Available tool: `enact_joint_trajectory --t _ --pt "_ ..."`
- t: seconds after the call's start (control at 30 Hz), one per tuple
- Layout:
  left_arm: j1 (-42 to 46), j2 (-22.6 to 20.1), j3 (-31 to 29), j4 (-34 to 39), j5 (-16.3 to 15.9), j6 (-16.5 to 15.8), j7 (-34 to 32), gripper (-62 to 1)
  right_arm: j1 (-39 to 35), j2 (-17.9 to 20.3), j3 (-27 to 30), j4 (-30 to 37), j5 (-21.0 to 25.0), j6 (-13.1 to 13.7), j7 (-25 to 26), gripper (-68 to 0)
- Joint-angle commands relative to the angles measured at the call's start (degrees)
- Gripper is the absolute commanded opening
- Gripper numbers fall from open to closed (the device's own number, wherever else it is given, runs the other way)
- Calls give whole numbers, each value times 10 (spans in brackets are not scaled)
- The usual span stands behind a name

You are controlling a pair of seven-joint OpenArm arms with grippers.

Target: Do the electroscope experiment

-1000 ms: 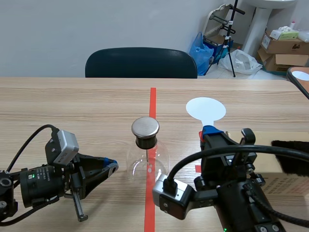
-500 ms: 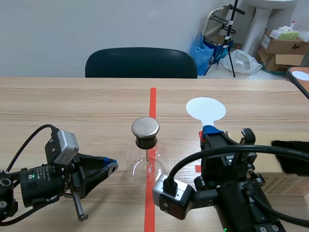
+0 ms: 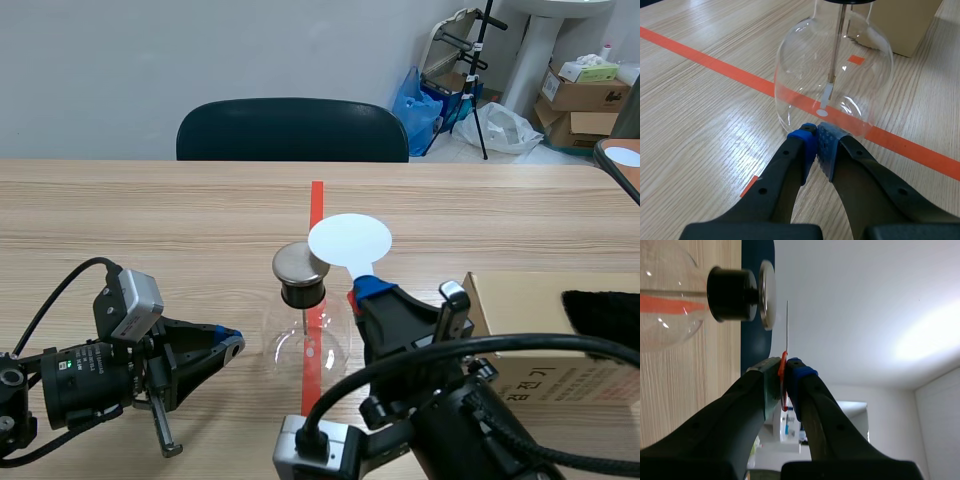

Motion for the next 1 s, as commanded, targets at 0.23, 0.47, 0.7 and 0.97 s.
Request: enact_joint_trajectory --t 0.23,0.47,0.7,0.97 --pt "-2 3 0 12 -5 -1 -8 -579 5 3 1 8 -2 -8 65 -665" --pt "-2 3 0 12 -5 -1 -8 -579 5 3 1 8 -2 -8 99 -665" --pt "-2 3 0 12 -5 -1 -8 -579 5 3 1 8 -2 -8 98 -665" --pt "-2 3 0 12 -5 -1 -8 -579 5 3 1 8 -2 -8 98 -665"
